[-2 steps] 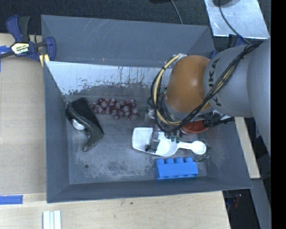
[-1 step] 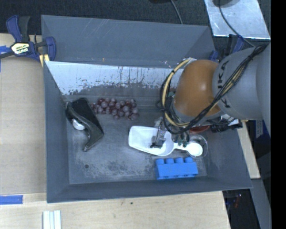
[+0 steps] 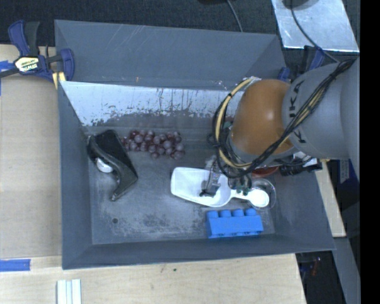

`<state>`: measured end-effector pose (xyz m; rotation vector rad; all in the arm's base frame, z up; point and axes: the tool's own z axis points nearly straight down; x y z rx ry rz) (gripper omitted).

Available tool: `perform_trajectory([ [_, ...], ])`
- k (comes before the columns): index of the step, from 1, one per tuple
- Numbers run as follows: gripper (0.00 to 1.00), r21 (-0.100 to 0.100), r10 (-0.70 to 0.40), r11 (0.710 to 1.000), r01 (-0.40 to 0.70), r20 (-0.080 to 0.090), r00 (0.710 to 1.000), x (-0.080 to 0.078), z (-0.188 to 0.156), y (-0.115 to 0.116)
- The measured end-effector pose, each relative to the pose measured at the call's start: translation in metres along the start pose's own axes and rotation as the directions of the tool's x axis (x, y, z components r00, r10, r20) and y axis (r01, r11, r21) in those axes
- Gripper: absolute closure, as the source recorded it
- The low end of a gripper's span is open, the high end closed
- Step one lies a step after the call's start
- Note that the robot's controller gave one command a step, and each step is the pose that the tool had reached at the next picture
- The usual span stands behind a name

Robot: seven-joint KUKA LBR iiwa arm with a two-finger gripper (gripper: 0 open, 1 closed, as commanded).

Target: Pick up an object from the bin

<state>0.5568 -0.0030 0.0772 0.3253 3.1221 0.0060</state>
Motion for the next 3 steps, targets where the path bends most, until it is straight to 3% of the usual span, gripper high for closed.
perform_trajectory([
  [1,1.00,0.002,-0.028,1.000,0.028,0.001,1.000,-0.002,0.006,0.003],
  [2,1.00,0.000,-0.037,0.999,0.037,0.000,0.999,0.005,-0.112,0.008],
  [3,1.00,0.002,-0.024,1.000,0.024,-0.003,1.000,0.009,-0.129,0.002],
])
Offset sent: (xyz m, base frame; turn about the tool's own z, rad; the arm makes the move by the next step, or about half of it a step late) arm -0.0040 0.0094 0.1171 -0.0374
